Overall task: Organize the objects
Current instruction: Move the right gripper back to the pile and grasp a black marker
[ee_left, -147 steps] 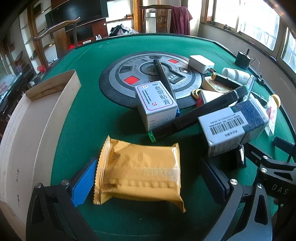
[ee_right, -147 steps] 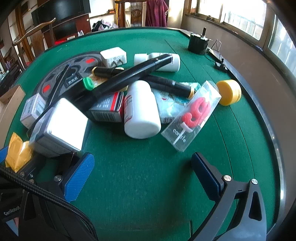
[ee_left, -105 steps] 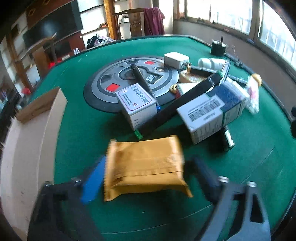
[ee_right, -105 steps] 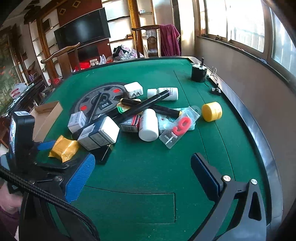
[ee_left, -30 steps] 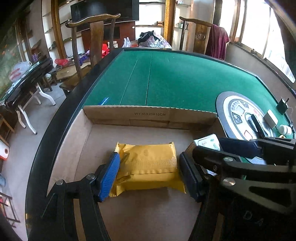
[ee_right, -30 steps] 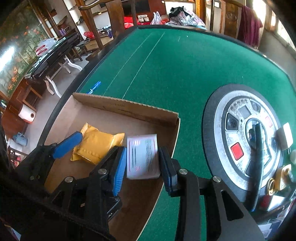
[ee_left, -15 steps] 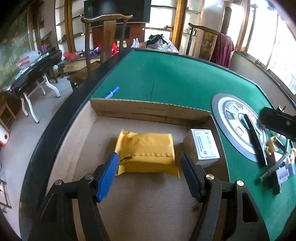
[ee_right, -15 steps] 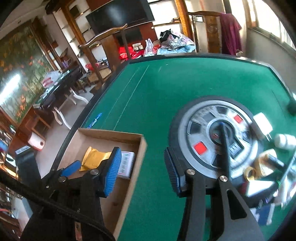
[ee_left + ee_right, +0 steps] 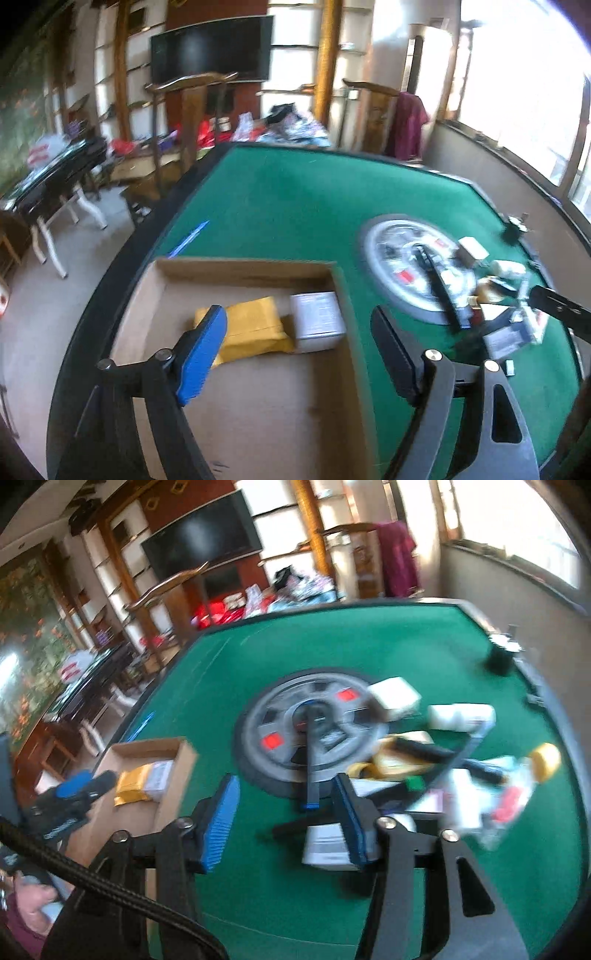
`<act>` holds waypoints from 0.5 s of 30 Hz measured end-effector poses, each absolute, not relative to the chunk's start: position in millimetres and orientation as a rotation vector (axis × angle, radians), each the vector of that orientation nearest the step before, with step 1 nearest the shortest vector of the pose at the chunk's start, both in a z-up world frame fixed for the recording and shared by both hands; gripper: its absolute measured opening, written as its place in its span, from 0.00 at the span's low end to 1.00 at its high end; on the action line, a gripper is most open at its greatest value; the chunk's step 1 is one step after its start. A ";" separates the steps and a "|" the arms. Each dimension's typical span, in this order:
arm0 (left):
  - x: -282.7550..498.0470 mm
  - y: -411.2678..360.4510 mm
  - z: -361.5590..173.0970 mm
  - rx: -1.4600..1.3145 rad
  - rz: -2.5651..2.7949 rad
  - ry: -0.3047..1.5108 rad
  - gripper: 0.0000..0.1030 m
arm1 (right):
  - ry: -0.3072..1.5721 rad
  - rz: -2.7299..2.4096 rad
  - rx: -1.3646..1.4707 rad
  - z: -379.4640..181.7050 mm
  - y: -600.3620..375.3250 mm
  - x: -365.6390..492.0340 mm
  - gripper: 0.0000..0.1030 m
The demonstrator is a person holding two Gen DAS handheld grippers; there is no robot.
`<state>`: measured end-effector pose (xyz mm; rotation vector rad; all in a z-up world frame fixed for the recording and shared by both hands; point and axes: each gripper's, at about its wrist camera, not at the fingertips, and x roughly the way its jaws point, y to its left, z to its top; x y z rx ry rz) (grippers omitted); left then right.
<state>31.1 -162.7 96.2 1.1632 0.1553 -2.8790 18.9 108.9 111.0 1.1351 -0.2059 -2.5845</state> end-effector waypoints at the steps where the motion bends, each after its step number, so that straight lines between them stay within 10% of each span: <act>1: 28.0 -153.0 96.8 1.179 -2.892 0.150 0.74 | -0.218 -2.596 1.135 109.5 117.3 18.6 0.57; 15: -77.0 -29.5 30.9 1.509 -2.744 0.050 0.73 | -0.389 -2.706 1.121 65.6 211.6 -6.1 0.57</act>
